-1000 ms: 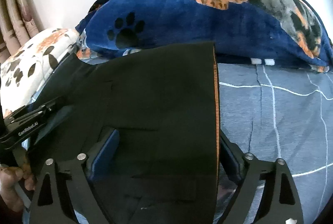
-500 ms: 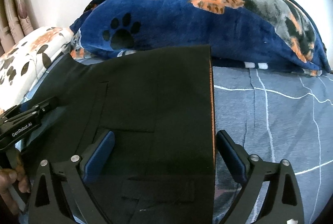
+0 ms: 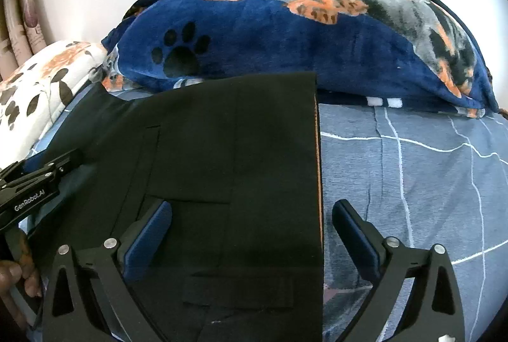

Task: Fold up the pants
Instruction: 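Hold the folded trousers pressed on the sheet with both grippers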

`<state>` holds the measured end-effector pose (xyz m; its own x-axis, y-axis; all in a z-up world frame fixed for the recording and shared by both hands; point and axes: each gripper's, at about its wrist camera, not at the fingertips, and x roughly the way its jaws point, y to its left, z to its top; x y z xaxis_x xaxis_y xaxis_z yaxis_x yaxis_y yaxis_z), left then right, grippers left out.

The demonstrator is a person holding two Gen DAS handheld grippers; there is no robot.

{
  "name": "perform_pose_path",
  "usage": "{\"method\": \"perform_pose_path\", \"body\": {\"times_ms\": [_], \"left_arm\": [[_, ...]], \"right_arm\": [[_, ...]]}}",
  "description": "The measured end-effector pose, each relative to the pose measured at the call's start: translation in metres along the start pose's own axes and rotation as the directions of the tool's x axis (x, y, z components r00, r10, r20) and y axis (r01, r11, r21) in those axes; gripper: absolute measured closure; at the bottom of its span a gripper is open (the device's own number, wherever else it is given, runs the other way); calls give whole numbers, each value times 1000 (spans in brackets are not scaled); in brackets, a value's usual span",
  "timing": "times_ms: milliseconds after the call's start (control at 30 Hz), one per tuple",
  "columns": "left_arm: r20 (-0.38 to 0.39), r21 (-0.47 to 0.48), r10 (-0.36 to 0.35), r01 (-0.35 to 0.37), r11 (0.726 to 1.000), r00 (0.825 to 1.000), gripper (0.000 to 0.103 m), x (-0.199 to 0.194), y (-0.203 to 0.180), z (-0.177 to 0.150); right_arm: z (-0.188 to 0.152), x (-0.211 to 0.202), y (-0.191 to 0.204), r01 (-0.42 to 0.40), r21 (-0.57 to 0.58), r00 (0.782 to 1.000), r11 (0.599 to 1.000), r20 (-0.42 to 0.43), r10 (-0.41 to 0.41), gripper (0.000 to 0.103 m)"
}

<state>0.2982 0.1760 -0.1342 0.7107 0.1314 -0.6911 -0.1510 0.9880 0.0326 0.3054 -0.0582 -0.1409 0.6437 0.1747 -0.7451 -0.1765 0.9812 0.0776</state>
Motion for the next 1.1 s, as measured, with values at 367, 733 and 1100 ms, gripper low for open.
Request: {"method": "perform_pose_path", "body": {"times_ms": [367,733,1100], "left_arm": [[0,1,22,-22,1000,1000,28,-1,1,0],[4,6,37,-37,999,999,26,-2,-1,0],[4,6,37,-37,999,999,25,-2,-1,0]], "right_arm": [[0,0,1,16,-1,1000,1000,3,-16,2],[2,1,1,27,-4,1000,1000,6,-27,1],[2,1,1,32,-3,999,999,6,-32,1]]}}
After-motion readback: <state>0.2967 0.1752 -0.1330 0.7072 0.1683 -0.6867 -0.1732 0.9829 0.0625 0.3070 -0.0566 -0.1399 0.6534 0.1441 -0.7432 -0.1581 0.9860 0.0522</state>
